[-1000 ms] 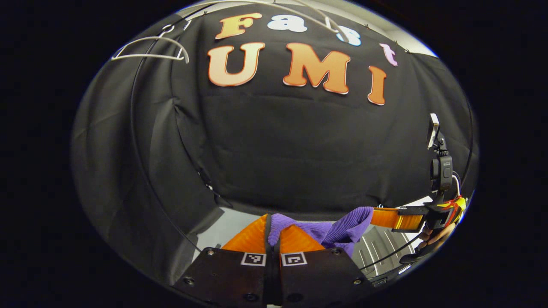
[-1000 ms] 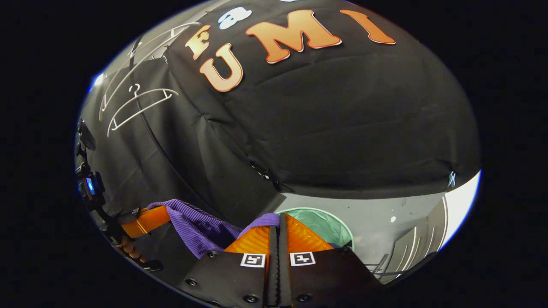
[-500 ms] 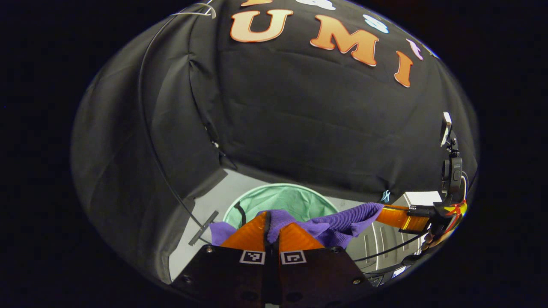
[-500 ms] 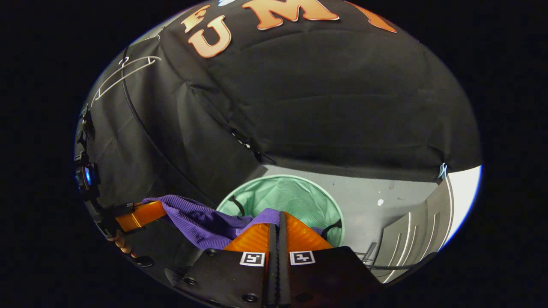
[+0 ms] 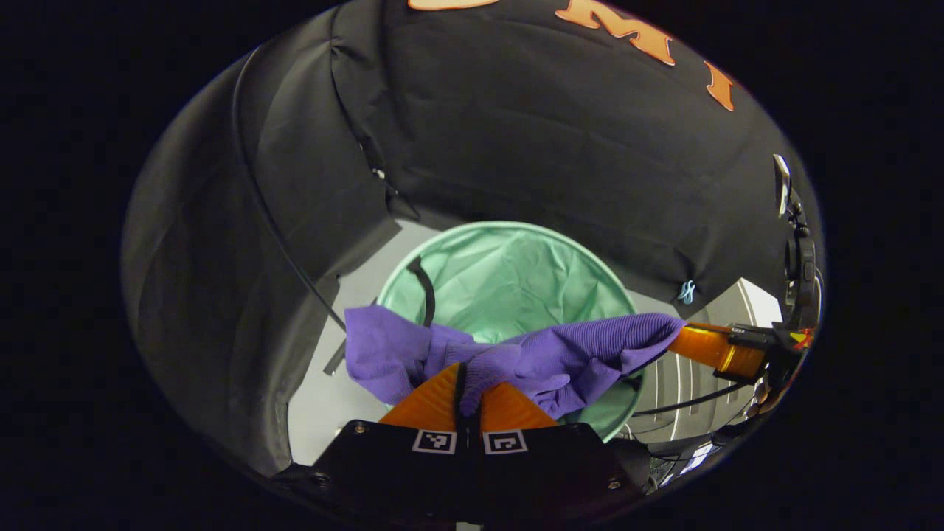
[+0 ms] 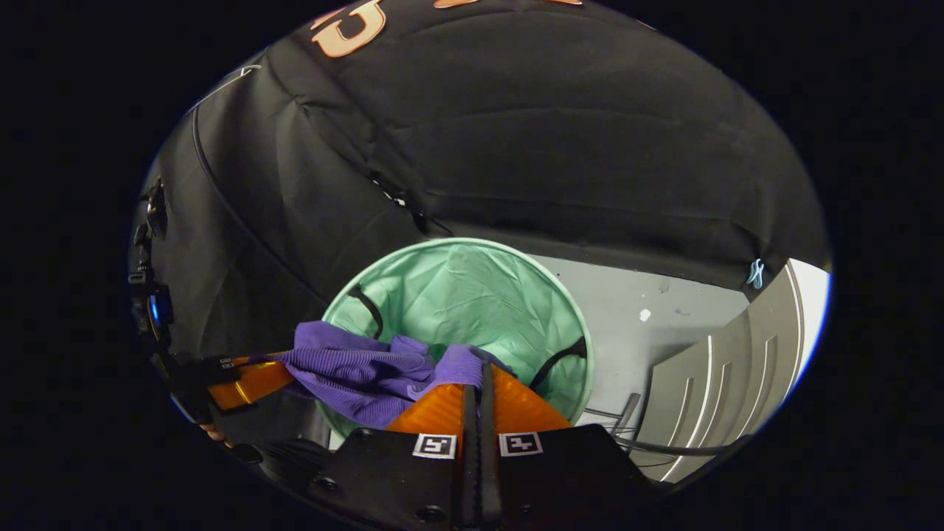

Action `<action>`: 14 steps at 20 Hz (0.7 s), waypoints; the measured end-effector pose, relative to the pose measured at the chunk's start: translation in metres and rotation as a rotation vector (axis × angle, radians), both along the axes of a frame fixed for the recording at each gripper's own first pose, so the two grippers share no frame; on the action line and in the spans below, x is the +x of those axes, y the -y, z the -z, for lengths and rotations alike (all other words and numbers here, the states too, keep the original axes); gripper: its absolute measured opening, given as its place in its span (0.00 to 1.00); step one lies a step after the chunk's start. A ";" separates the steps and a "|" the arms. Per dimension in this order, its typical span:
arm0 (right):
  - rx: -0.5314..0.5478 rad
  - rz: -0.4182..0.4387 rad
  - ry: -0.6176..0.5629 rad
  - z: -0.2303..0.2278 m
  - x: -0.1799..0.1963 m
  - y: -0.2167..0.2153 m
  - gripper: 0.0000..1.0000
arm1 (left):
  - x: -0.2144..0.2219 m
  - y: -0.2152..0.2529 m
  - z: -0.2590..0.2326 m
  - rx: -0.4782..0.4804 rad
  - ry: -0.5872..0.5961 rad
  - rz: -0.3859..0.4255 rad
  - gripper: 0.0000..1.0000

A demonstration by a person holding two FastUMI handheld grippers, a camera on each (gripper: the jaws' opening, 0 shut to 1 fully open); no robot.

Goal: Grasp the clothes on the hanger with both hands and then place them into the laundry hamper below.

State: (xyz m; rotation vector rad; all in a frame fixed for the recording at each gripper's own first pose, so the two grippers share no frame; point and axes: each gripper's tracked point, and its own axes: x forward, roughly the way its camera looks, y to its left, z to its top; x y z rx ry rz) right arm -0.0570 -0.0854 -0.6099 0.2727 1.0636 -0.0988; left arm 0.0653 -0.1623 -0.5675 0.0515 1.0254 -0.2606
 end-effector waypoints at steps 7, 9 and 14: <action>-0.071 -0.035 -0.129 0.058 -0.028 -0.008 0.08 | -0.023 -0.008 0.047 0.029 -0.185 -0.059 0.02; -0.074 -0.026 -0.130 0.061 -0.029 -0.011 0.03 | -0.029 -0.004 0.046 0.005 -0.210 -0.063 0.06; -0.110 -0.024 -0.039 0.032 -0.020 -0.015 0.46 | -0.024 0.002 0.025 -0.016 -0.144 -0.059 0.79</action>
